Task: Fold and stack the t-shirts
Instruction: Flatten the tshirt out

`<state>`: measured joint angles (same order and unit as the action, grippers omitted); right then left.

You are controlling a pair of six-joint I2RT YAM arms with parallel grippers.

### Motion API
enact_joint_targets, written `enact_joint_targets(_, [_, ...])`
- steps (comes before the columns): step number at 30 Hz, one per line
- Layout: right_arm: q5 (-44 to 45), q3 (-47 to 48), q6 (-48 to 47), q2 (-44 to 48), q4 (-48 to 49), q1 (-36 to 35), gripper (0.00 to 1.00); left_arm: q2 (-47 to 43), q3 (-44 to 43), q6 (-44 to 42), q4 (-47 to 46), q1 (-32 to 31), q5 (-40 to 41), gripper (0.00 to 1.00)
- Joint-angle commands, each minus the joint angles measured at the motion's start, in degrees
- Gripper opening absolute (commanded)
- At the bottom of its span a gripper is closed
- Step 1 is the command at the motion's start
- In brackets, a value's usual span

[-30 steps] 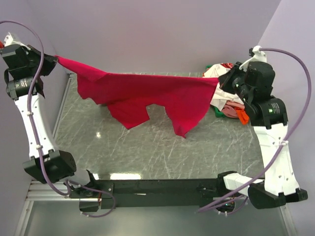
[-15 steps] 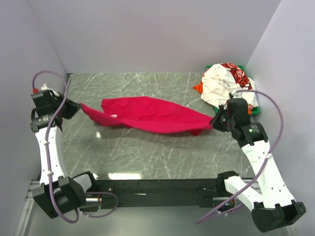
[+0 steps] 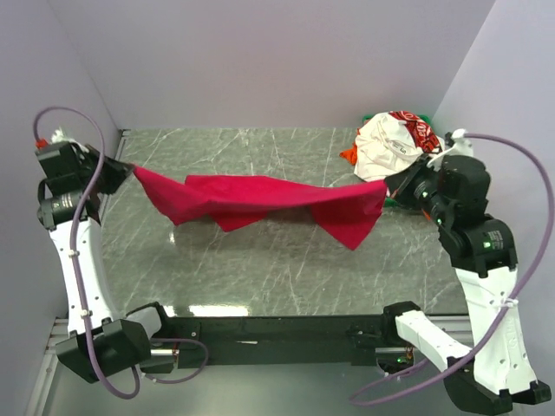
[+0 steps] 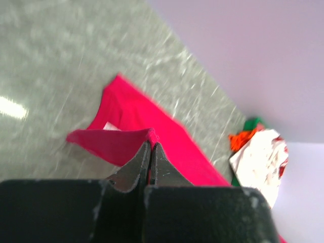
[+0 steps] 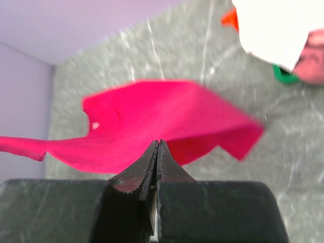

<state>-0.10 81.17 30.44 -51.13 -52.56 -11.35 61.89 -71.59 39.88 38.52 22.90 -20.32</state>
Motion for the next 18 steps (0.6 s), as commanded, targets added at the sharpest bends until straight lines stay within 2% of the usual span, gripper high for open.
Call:
enact_joint_targets(1, [2.65,5.84,0.5,-2.12,1.75,0.28,0.0,1.56,-7.15,1.25,-1.69,0.04,2.3,0.0])
enact_joint_targets(5, [2.74,6.73,-0.11,-6.07,6.84,0.28,0.0,4.11,-6.98,3.45,-8.63,-0.3,2.47,0.01])
enact_joint_targets(8, [3.26,7.51,-1.43,-11.25,11.15,0.28,0.0,8.85,-9.96,2.75,-11.53,-2.67,4.4,0.0])
enact_joint_targets(13, [3.0,13.48,-4.94,-23.02,18.35,1.07,0.0,21.5,-23.57,2.13,-13.21,-7.51,5.11,0.0])
enact_joint_targets(18, [2.47,30.51,-7.06,-37.33,20.04,3.26,0.0,34.93,-42.73,2.57,-12.16,-9.36,4.32,0.0])
